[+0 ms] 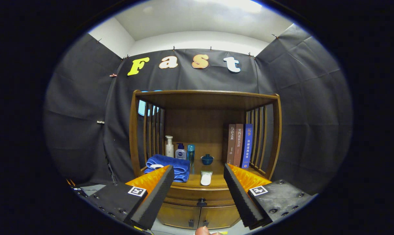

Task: Pull open the drawer, take out the items inside it, and place them on the countertop above the cabinet.

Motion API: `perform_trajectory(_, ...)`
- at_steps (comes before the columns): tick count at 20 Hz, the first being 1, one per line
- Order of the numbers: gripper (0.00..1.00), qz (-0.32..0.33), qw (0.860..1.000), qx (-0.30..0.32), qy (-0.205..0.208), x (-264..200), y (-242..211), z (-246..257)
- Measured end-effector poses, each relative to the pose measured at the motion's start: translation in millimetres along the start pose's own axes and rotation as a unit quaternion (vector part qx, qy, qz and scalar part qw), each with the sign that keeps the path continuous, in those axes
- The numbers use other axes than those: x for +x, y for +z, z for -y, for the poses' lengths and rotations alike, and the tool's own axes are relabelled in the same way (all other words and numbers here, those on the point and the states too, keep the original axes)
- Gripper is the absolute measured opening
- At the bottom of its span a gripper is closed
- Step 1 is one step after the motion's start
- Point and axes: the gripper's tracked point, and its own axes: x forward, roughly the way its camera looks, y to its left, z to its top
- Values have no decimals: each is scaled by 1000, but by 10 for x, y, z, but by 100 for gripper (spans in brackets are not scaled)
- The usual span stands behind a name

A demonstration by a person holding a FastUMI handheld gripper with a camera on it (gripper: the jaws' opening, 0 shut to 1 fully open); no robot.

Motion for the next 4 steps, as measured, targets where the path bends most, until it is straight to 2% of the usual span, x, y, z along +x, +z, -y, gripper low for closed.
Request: perform_trajectory(4, 99, 2, 1000, -2, -3, -11, 18, 10)
